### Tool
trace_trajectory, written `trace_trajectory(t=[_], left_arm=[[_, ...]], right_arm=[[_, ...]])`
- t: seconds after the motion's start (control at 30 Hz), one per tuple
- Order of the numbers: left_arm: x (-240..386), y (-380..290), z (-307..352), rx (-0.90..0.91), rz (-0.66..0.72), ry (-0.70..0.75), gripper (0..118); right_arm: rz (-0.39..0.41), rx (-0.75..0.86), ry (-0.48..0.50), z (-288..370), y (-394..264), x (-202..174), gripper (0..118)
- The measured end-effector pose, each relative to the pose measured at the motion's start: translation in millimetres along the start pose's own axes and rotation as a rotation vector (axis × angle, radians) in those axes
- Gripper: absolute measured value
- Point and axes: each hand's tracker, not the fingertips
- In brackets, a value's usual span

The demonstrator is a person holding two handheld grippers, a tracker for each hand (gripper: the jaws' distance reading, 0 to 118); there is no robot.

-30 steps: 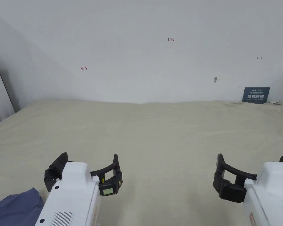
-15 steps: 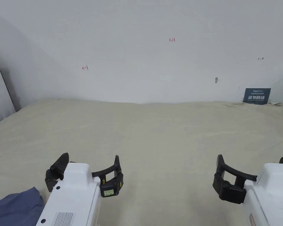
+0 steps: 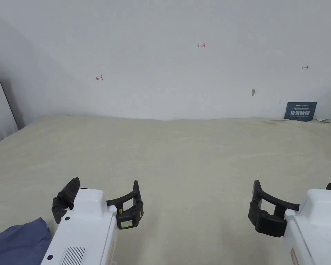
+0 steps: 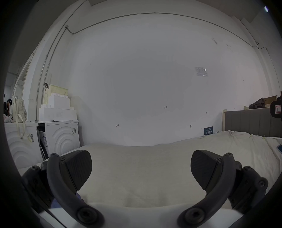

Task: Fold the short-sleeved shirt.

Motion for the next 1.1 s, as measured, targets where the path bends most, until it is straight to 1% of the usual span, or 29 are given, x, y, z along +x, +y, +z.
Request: trace_trajectory(t=[0.27, 0.37, 0.43, 0.47, 0.5, 0.6, 0.67, 0.77, 0.9, 1.03, 1.1], left_arm=[[-3.8, 0.8, 0.7, 0.000, 0.000, 0.003, 118], [-5.3, 1.2, 1.0, -0.001, 0.001, 0.005, 118], [-6.0, 2.3, 1.7, 0.000, 0.002, 0.006, 118], [-6.5, 2.8, 2.0, 0.000, 0.002, 0.006, 118], [-7.0, 3.2, 2.3, 0.000, 0.004, 0.006, 118], [-8.4, 3.2, 3.0, 0.000, 0.006, 0.004, 118], [-8.9, 4.4, 4.1, 0.001, 0.008, 0.002, 118], [-9.4, 5.9, 5.3, 0.002, 0.014, 0.001, 118], [-9.9, 7.0, 5.4, 0.006, 0.021, 0.002, 118], [-10.0, 7.2, 4.8, 0.004, 0.016, 0.004, 118], [-10.1, 7.3, 4.6, 0.005, 0.015, 0.008, 118]], right_arm=[[-0.001, -0.010, 0.003, -0.8, 1.7, 2.7, 118], [0.002, -0.038, 0.014, -2.7, 5.4, 2.5, 118], [-0.022, -0.070, 0.026, -4.8, 8.9, 3.5, 118], [-0.060, -0.089, 0.040, -5.2, 11.3, 4.9, 118], [-0.095, -0.110, 0.033, -6.6, 14.0, 5.6, 118], [-0.186, -0.249, -0.008, -13.9, 24.0, 7.2, 118], [-0.231, -0.361, -0.080, -21.3, 30.9, 7.4, 118], [-0.261, -0.530, -0.184, -31.7, 35.6, 7.8, 118], [-0.269, -0.654, -0.185, -39.5, 31.7, 9.4, 118], [-0.264, -0.644, -0.178, -32.2, 29.9, -0.6, 118], [-0.246, -0.598, -0.170, -28.9, 28.5, -4.4, 118]])
